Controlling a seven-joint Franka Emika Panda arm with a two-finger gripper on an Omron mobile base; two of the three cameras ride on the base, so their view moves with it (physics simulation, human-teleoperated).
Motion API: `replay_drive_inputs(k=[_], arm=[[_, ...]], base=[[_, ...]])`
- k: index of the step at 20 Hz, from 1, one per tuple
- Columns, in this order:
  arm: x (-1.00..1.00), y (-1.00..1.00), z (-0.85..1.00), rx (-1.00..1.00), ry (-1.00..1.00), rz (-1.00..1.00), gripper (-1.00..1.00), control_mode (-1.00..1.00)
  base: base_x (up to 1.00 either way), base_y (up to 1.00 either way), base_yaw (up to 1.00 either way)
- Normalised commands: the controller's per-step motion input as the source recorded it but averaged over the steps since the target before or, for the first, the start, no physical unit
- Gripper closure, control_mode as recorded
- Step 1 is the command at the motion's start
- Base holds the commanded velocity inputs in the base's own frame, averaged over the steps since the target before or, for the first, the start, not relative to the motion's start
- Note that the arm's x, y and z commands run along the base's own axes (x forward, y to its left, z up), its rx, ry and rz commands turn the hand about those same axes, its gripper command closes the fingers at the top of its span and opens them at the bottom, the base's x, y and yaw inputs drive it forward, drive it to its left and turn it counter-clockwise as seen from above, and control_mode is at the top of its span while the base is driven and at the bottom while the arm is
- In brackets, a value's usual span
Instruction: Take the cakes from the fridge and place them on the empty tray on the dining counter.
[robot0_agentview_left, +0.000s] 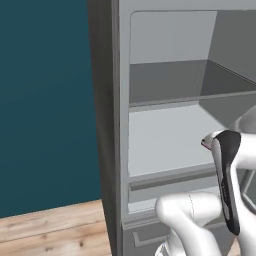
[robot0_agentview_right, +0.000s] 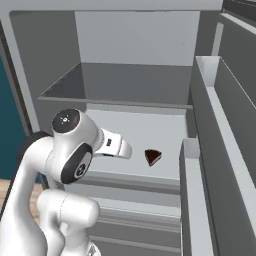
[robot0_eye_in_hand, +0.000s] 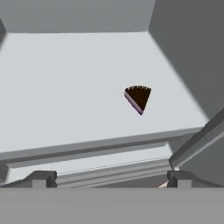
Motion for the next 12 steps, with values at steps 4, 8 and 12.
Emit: replay_drive_inputs(k=[4,8,12], arm=[[0.47,-0.2,-0.33,0.0,0.0,0.0,-1.0,-1.0],[0.45,-0.46,-0.12,0.0,0.11,-0.02,-1.0,-1.0],[0.41,-0.55,-0.17,0.0,0.13,-0.02,-1.0,-1.0]], base=[[0.0,0.0,0.0],[0.0,0.0,0.0],[0.0,0.0,0.0]])
